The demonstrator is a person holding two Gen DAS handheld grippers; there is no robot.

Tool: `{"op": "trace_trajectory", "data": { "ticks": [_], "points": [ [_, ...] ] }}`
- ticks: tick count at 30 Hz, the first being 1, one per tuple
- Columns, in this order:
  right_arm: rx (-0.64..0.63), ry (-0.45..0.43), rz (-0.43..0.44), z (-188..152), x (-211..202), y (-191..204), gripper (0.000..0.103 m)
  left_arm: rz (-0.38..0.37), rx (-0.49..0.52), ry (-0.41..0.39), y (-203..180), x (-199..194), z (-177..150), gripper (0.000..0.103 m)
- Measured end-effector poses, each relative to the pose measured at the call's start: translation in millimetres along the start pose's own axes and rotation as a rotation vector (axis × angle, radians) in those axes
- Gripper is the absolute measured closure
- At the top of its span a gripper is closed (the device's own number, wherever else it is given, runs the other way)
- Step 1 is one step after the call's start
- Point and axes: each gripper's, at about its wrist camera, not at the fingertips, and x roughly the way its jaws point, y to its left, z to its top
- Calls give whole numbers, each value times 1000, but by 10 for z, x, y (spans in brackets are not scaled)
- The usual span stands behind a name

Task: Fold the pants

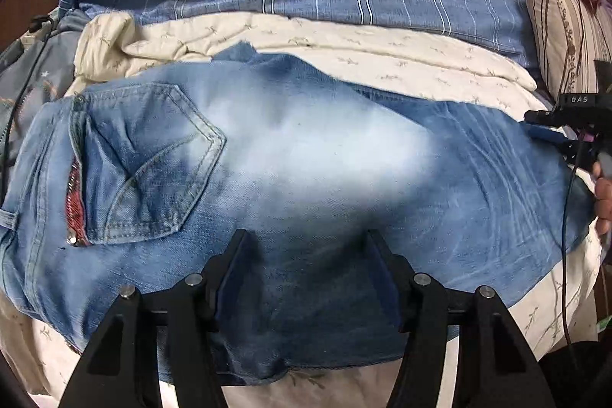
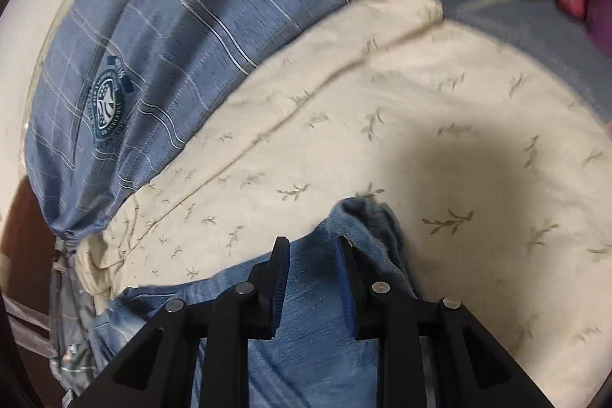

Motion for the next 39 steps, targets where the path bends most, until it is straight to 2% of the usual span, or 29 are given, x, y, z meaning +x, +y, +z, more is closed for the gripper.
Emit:
{"op": "trace_trajectory", "data": {
  "ticks": [5,8,12,14,16,18,20,21,23,26,28,30,33,34,35,37,39],
  "points": [
    [-62,-58,-13,-41,-137,160,75,-1,-22,-8,81,-58,-37,40],
    [-123,-94,88,-155,-278,327,73,0,-34,-18,124,-89,-34,40],
    [-242,-38,154,-381,-200,694,73,0,-39,-16,139,-78,-27,40],
    [-295,24,168,-524,-45,868,73,5,-23,-1,108,-51,-32,39],
    [-373,79,153,-702,119,1065,73,19,11,5,47,-34,-55,39],
    [-446,95,135,-856,206,1209,73,15,26,-1,24,-58,-61,39],
    [-521,146,85,-1012,371,1315,73,4,13,-11,65,-107,-60,39],
    [-561,152,35,-1089,444,1369,73,5,6,-18,87,-132,-57,39],
    [-617,118,-1,-1150,418,1463,73,15,-27,-61,221,-243,-40,39],
    [-567,116,53,-1128,350,1457,73,54,-81,-141,486,-432,-14,39],
    [-568,87,91,-1123,276,1501,73,113,-145,-182,741,-542,-15,39],
    [-584,60,136,-1163,203,1583,73,161,-218,-174,988,-557,-23,39],
    [-617,58,182,-1289,211,1755,73,191,-346,-104,1347,-467,-78,39],
    [-632,65,171,-1353,232,1794,72,220,-358,-73,1408,-413,-99,38],
    [-654,74,136,-1422,293,1817,72,218,-355,-54,1408,-377,-114,37],
    [-689,115,48,-1522,499,1832,72,250,-312,-69,1324,-393,-108,37],
    [-707,93,30,-1554,514,1842,72,266,-272,-70,1248,-393,-101,38]
  ]
}}
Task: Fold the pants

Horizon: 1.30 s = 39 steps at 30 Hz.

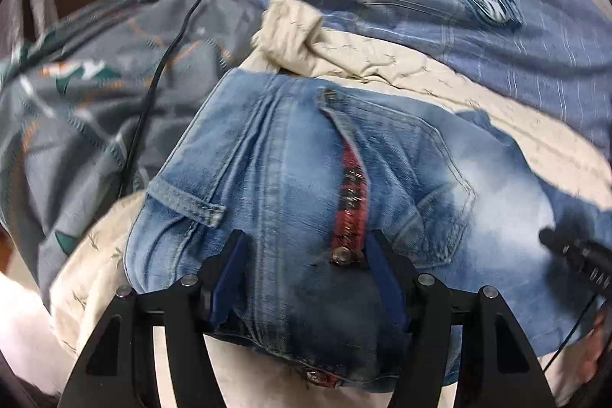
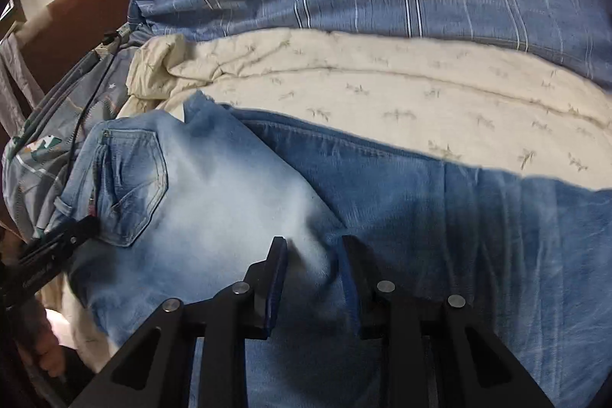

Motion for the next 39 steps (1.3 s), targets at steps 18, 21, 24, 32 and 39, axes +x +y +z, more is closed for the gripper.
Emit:
{"op": "trace_trajectory", "data": {
  "ticks": [18,21,24,32,39],
  "points": [
    [796,-297,199,-1065,-1761,-2072,43,-263,269,-69,-1052,-255,-161,36],
    [886,-294,212,-1308,-1825,-2223,43,-276,288,-5,-1194,-142,-228,36],
    [951,-227,185,-1424,-1717,-2252,43,-258,289,77,-1258,29,-268,36],
    [1089,-112,183,-1549,-1345,-2321,43,-264,271,80,-1174,28,-289,36],
    [1082,-177,69,-1381,-1270,-2285,42,-289,239,89,-1067,28,-230,36]
  ]
}}
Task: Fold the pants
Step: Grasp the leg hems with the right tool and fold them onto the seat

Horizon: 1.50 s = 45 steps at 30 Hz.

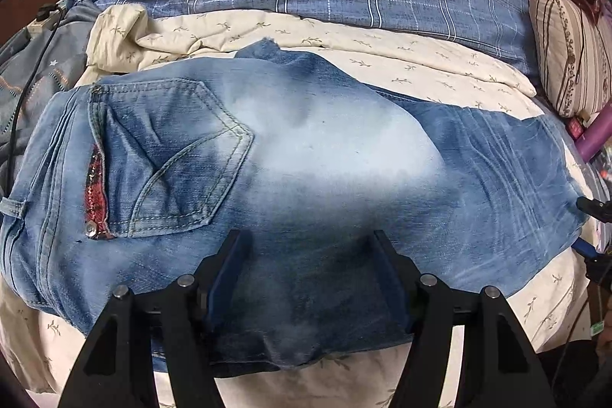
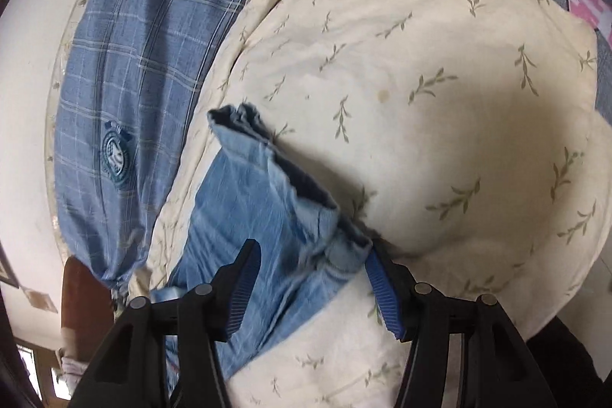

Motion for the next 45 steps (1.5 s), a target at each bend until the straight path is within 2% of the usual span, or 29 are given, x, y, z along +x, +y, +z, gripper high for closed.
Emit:
{"op": "trace_trajectory", "data": {
  "ticks": [2,4,9,12,15,19,21,23,27,29,31,34,35,36,37,38,39,41,42,45],
  "points": [
    [-19,-31,-7,-12,2,36,46,-2,-4,-1,25,-15,3,36],
    [-66,-61,-56,-47,-7,108,75,-10,-15,-2,65,-33,7,36],
    [-152,-133,-63,-151,-115,284,82,-14,-58,-19,201,-103,19,36],
    [-289,-189,-42,-316,-209,664,84,-3,-101,-47,338,-163,44,36],
    [-419,-205,-23,-531,-203,1088,86,26,-152,-91,494,-258,61,36],
    [-581,-169,10,-954,-25,1657,86,156,-188,-191,688,-478,68,36],
    [-635,-139,26,-1145,90,1821,86,212,-198,-237,783,-581,69,36],
    [-677,-88,24,-1359,267,1948,86,231,-210,-263,879,-645,58,36],
    [-714,90,31,-1716,782,1969,82,232,-216,-251,1003,-652,42,36],
    [-741,147,13,-1880,987,1936,79,226,-223,-238,1044,-627,32,36],
    [-754,153,-3,-1954,1055,1883,78,227,-224,-238,1055,-629,34,36],
    [-715,190,64,-1825,987,1812,74,213,-215,-242,1027,-636,40,36],
    [-689,217,85,-1756,969,1794,71,204,-209,-241,1005,-637,41,36],
    [-663,244,109,-1684,946,1780,62,195,-201,-240,966,-632,47,36],
    [-640,271,138,-1626,913,1759,46,187,-195,-241,936,-631,51,36],
    [-629,288,167,-1588,869,1759,40,173,-183,-242,883,-628,57,36],
    [-623,304,204,-1561,819,1758,36,162,-172,-244,839,-627,65,36],
    [-623,341,280,-1496,720,1767,36,138,-146,-253,736,-627,68,36],
    [-614,331,304,-1442,663,1753,36,118,-136,-257,689,-628,69,36],
    [-578,225,312,-1195,511,1716,36,38,-103,-260,542,-617,72,36]
  ]
}}
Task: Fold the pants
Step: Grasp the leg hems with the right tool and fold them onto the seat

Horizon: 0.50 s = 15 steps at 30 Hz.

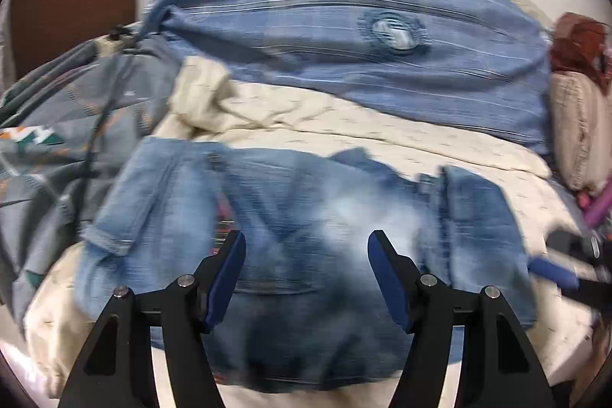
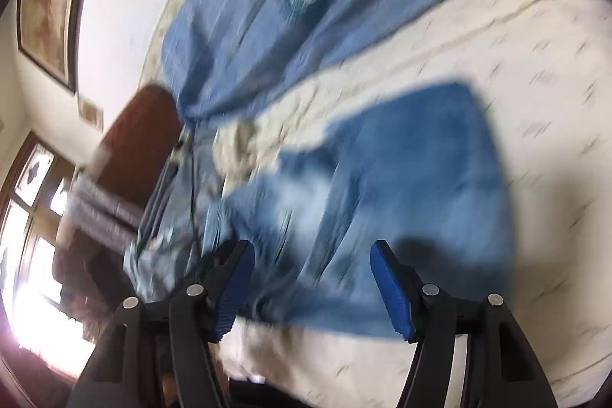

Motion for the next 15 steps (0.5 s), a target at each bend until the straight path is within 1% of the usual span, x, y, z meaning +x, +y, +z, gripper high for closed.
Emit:
{"op": "trace_trajectory", "data": {
  "ticks": [3,6,8,9,10,11,12,13,14,15],
  "points": [
    [16,-78,-55,179,-139,-117,36,-97,6,29,-119,51,-20,36],
    [22,-125,-107,357,-128,-185,38,-201,13,92,-278,170,-66,36],
    [7,-139,-144,459,-32,-206,45,-218,17,128,-352,251,-103,36],
    [-2,-132,-166,506,31,-204,53,-224,21,151,-381,294,-123,36],
    [-13,-119,-207,559,138,-210,64,-240,21,182,-416,347,-147,36],
    [-23,-112,-237,592,196,-215,68,-254,22,198,-435,373,-162,36],
    [-35,-103,-266,618,264,-220,68,-279,28,222,-474,411,-187,36],
    [-51,-87,-292,637,366,-219,68,-292,39,237,-504,433,-205,40],
    [-69,-59,-316,636,453,-232,68,-305,52,254,-533,457,-226,46],
    [-87,-15,-332,620,569,-262,68,-317,71,275,-577,491,-254,48]
  ]
}}
